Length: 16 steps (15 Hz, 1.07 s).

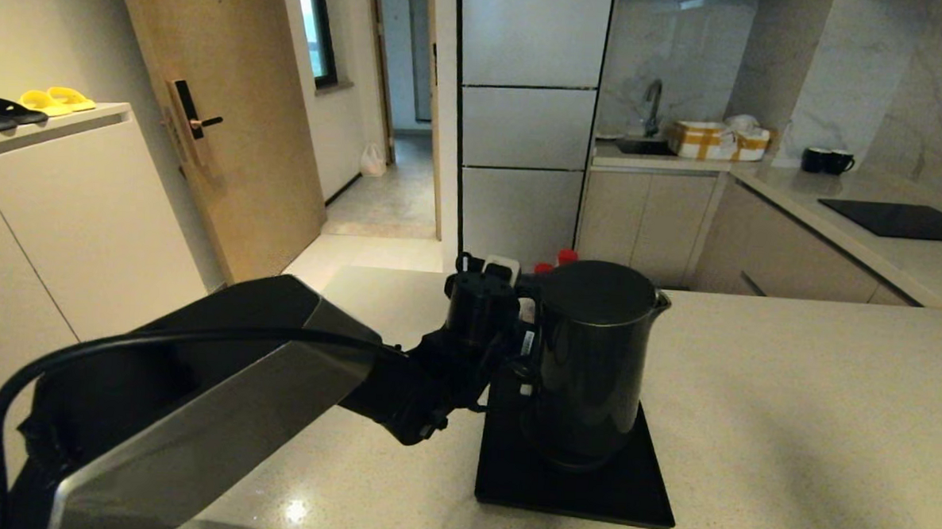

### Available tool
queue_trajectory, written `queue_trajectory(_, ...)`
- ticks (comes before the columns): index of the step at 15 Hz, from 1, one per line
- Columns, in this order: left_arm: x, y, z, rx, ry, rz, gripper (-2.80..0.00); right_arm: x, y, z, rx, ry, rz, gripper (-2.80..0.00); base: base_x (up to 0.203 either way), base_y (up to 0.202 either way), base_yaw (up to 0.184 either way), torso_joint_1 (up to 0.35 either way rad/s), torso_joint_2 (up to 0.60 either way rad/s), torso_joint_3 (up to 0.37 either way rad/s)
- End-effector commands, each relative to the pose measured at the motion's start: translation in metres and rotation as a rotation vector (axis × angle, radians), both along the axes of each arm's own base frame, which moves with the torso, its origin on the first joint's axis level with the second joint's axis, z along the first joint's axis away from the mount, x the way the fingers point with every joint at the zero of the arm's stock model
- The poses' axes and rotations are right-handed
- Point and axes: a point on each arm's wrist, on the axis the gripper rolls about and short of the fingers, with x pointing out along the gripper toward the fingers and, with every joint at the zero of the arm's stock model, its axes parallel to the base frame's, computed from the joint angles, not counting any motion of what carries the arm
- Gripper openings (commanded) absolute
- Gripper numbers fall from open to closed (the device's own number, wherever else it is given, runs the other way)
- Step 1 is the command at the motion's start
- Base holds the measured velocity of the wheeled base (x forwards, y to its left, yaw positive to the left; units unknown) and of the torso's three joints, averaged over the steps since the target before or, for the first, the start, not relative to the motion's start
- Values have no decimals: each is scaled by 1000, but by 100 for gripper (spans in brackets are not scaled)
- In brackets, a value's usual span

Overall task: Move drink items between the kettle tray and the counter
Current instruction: Return the kettle to its original position

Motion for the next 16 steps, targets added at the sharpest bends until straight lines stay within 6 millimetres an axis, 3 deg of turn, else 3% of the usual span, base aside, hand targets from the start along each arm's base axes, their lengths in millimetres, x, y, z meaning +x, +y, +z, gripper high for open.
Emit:
queue_trajectory(1,-3,3,18,-21,-28,2,-280,0,0,0,0,1,0,-280,0,0,0,0,0,0)
queue_trajectory(9,-11,3,26,-2,-37,-14,-280,0,0,0,0,1,0,-280,0,0,0,0,0,0)
queue_trajectory(15,-10,-3,3,18,4,-23,-280,0,0,0,0,1,0,-280,0,0,0,0,0,0)
queue_trajectory(16,-9,-4,-9,27,23,-21,-280,0,0,0,0,1,0,-280,0,0,0,0,0,0)
